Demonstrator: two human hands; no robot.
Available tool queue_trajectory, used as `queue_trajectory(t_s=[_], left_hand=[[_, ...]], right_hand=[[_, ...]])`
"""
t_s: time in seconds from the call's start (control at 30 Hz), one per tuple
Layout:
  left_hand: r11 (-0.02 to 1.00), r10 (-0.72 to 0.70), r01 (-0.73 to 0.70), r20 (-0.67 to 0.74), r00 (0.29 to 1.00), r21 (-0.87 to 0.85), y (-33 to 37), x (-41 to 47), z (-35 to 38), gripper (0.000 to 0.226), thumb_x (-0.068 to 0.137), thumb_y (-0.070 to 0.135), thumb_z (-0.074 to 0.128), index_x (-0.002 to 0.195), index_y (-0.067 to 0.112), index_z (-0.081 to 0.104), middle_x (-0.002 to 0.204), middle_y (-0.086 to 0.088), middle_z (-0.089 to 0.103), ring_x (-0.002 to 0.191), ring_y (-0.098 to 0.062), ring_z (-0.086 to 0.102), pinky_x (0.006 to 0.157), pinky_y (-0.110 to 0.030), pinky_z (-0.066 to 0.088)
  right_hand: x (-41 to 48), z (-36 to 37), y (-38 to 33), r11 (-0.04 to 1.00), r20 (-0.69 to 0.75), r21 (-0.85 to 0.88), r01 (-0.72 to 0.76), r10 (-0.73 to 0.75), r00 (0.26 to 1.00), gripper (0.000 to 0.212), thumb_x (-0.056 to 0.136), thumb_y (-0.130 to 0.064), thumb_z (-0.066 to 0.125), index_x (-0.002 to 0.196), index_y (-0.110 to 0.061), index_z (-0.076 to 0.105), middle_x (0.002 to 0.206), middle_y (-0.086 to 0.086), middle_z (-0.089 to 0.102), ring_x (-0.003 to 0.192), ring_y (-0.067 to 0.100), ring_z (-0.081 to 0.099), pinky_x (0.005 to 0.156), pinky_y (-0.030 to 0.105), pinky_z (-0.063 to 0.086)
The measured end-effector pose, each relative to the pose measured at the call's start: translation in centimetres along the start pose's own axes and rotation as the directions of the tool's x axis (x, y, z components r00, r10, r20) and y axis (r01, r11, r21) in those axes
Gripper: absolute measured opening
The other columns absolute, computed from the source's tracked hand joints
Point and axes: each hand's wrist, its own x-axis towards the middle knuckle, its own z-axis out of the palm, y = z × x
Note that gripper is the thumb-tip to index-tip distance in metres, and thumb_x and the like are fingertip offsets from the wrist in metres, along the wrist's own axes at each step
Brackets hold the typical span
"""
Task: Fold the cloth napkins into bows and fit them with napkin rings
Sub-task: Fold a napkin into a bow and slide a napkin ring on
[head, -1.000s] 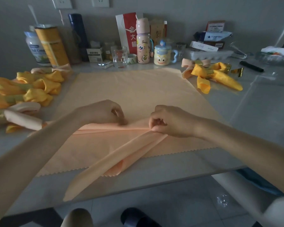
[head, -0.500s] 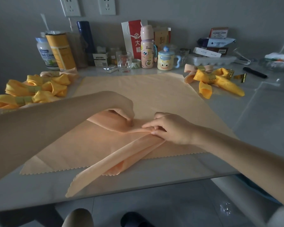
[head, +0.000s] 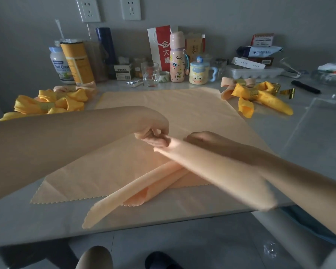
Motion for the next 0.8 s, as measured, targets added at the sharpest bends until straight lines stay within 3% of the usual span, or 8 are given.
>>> queue_trajectory(t_s=[0.13,0.2,0.27,0.33,0.4,0.53,0.67,0.8], left_hand=[[0.977,0.010,-0.021,-0.053,0.999,-0.214,-0.7,-1.6,0.5,0.024,0.095,0.000,0.041,0.116,-0.008,0.048,0.067,-0.016,0.061,0.048,-0.029,0.066,0.039,-0.022,0.050],[0.949,0.078,-0.113,-0.127,0.989,-0.295,-1.7,-2.1,1.2,0.017,0.092,-0.002,0.044,0.107,-0.010,0.049,0.047,-0.016,0.056,0.037,-0.026,0.060,0.042,-0.027,0.053],[0.934,0.124,-0.174,-0.172,0.977,-0.312,-2.8,-2.3,1.8,0.018,0.090,0.004,0.050,0.100,-0.011,0.050,0.041,-0.013,0.054,0.035,-0.023,0.055,0.042,-0.026,0.049],[0.951,0.129,-0.186,-0.227,0.965,-0.247,-3.8,-1.9,1.8,0.040,0.082,0.021,0.060,0.104,-0.012,0.054,0.060,-0.016,0.060,0.044,-0.021,0.051,0.047,-0.023,0.039],[0.985,0.126,-0.151,-0.254,0.959,-0.084,-4.9,-2.1,1.8,0.058,0.077,0.041,0.066,0.112,-0.004,0.054,0.082,-0.011,0.061,0.056,-0.016,0.051,0.048,-0.019,0.037],[0.966,0.162,-0.136,-0.106,0.981,0.219,-5.8,-3.6,1.8,0.061,0.074,0.066,0.058,0.092,0.009,0.064,0.072,0.002,0.059,0.062,-0.012,0.052,0.057,-0.023,0.039],[0.944,0.151,-0.142,-0.008,0.988,0.297,-4.7,-5.0,2.0,0.042,0.077,0.060,0.061,0.080,0.018,0.061,0.067,0.005,0.055,0.054,-0.007,0.049,0.045,-0.017,0.036],[0.953,0.241,-0.242,0.028,0.970,0.179,-4.2,-5.3,3.2,0.022,0.084,0.036,0.065,0.069,0.024,0.055,0.068,0.007,0.054,0.056,-0.004,0.049,0.044,-0.012,0.037]], right_hand=[[-0.8,-0.7,-0.7,0.987,0.031,0.092,-0.130,0.127,0.991,0.076,0.091,-0.058,0.021,0.090,0.003,0.066,0.085,0.015,0.063,0.074,0.011,0.054,0.077,0.026,0.040],[-1.4,-0.5,-1.0,0.990,0.071,0.065,-0.126,0.121,0.990,0.067,0.086,-0.058,0.038,0.092,0.002,0.065,0.093,0.015,0.063,0.082,0.017,0.056,0.079,0.030,0.042],[-1.8,-0.2,-1.2,0.992,0.076,-0.110,-0.069,0.077,0.994,0.050,0.082,-0.044,0.064,0.090,0.005,0.063,0.100,0.014,0.060,0.085,0.020,0.056,0.078,0.031,0.044],[-2.1,0.2,-1.0,0.962,0.051,-0.273,-0.027,0.042,0.998,0.036,0.079,-0.028,0.067,0.087,0.007,0.061,0.104,0.015,0.057,0.089,0.026,0.057,0.080,0.038,0.045],[-2.8,1.0,-1.5,0.933,-0.026,-0.358,-0.032,0.025,0.999,0.023,0.079,-0.019,0.061,0.085,0.004,0.060,0.104,0.013,0.055,0.089,0.026,0.054,0.079,0.036,0.043],[-4.3,2.8,-2.5,0.745,-0.221,-0.649,-0.154,0.009,0.975,0.020,0.091,-0.034,0.046,0.103,-0.020,0.055,0.108,0.001,0.051,0.100,0.021,0.049,0.077,0.030,0.036],[-4.5,2.1,-2.6,0.723,-0.209,-0.610,-0.324,0.248,0.946,0.035,0.091,-0.055,0.038,0.086,-0.021,0.045,0.078,-0.004,0.050,0.074,0.017,0.049,0.067,0.029,0.034],[-3.6,1.8,-1.3,0.790,-0.220,-0.529,-0.310,0.225,0.949,0.039,0.089,-0.053,0.046,0.070,-0.019,0.048,0.071,-0.004,0.050,0.074,0.019,0.054,0.060,0.029,0.036]])
